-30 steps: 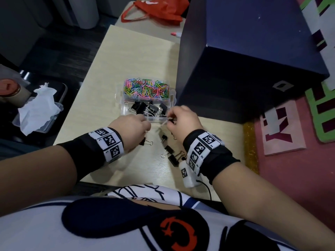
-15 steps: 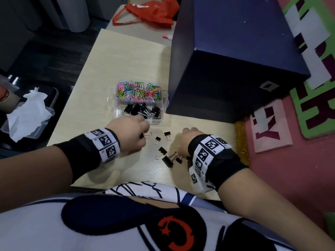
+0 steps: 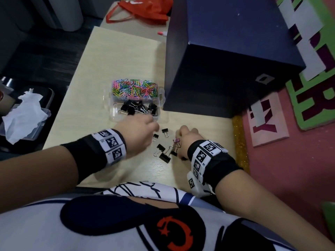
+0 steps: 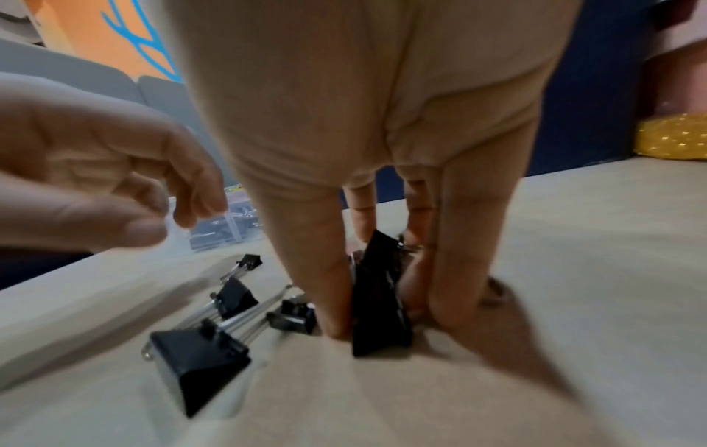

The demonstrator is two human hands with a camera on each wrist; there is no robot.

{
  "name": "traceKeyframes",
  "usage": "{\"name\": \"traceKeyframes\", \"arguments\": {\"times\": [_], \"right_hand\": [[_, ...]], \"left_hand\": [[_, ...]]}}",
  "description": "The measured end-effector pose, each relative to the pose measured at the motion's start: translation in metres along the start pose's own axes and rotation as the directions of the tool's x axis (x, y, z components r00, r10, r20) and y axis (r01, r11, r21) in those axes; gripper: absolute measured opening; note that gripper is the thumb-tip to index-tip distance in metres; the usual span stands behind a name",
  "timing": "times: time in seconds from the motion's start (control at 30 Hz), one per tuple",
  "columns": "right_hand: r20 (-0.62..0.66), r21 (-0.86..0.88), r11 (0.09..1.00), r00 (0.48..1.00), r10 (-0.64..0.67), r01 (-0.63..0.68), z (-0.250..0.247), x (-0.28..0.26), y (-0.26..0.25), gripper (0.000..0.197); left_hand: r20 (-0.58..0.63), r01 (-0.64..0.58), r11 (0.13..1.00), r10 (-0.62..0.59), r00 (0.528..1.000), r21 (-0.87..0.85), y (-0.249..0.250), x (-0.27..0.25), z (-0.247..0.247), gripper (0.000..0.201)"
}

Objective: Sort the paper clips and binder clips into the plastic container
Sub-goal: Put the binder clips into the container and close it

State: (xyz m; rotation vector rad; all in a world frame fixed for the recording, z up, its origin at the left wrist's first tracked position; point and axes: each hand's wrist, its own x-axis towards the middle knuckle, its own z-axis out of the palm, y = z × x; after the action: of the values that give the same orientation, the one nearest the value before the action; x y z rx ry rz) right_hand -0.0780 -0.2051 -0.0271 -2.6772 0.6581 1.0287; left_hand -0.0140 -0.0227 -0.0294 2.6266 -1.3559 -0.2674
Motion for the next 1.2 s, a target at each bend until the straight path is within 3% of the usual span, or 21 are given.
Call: {"name": "traceKeyframes", "arguments": {"times": [0.13,0.23,0.53,0.67,0.8,0.93,1.0,1.07,1.13,1.2], "right_hand": [[-0.121,0.026,0.990,0.984,-0.132,0.136,0.004,0.004,-0.005,0.029],[-0.134,0.033,0.984,0.977,-0.168,0.173,0.004,0.003,-0.009,0.028],[-0.286,0.099,0.956,0.928,-0.239,0.277,0.010,-0.001,-0.014,0.034],[-0.355,0.214,0.922,0.905,-0.233,0.322,0.003,-0.001,-0.019,0.032],[-0.431,0.306,0.866,0.869,-0.244,0.395,-0.009,-0.001,-0.029,0.032],[-0.579,0.334,0.765,0.760,-0.294,0.551,-0.025,-0.007,-0.047,0.033],[-0.599,0.310,0.764,0.740,-0.306,0.567,-0.032,-0.008,-0.051,0.036],[-0.518,0.257,0.842,0.803,-0.295,0.475,-0.038,-0.007,-0.048,0.038],[-0.311,0.112,0.956,0.923,-0.227,0.273,-0.039,-0.005,-0.040,0.047],[-0.088,-0.064,0.992,0.990,-0.113,0.108,-0.033,-0.005,-0.030,0.063]], "left_hand": [[0.291,-0.148,0.984,0.113,0.950,0.101,0.024,-0.003,0.018,0.038],[0.287,-0.117,0.983,0.073,0.955,0.143,0.022,-0.003,0.021,0.032],[0.287,0.125,0.974,-0.176,0.942,0.186,0.001,-0.009,0.011,0.026],[0.192,0.199,0.977,-0.209,0.959,0.074,-0.007,-0.015,0.005,0.037],[0.040,0.255,0.966,-0.253,0.967,-0.044,-0.023,-0.015,-0.008,0.035],[-0.150,0.347,0.926,-0.368,0.918,-0.151,-0.045,-0.009,-0.022,0.035],[-0.182,0.404,0.896,-0.435,0.882,-0.185,-0.055,-0.007,-0.025,0.043],[-0.196,0.419,0.890,-0.450,0.871,-0.181,-0.058,-0.006,-0.024,0.047],[-0.194,0.349,0.926,-0.373,0.907,-0.146,-0.050,-0.006,-0.020,0.044],[-0.116,0.250,0.963,-0.261,0.958,-0.100,-0.033,-0.008,-0.014,0.039]]}}
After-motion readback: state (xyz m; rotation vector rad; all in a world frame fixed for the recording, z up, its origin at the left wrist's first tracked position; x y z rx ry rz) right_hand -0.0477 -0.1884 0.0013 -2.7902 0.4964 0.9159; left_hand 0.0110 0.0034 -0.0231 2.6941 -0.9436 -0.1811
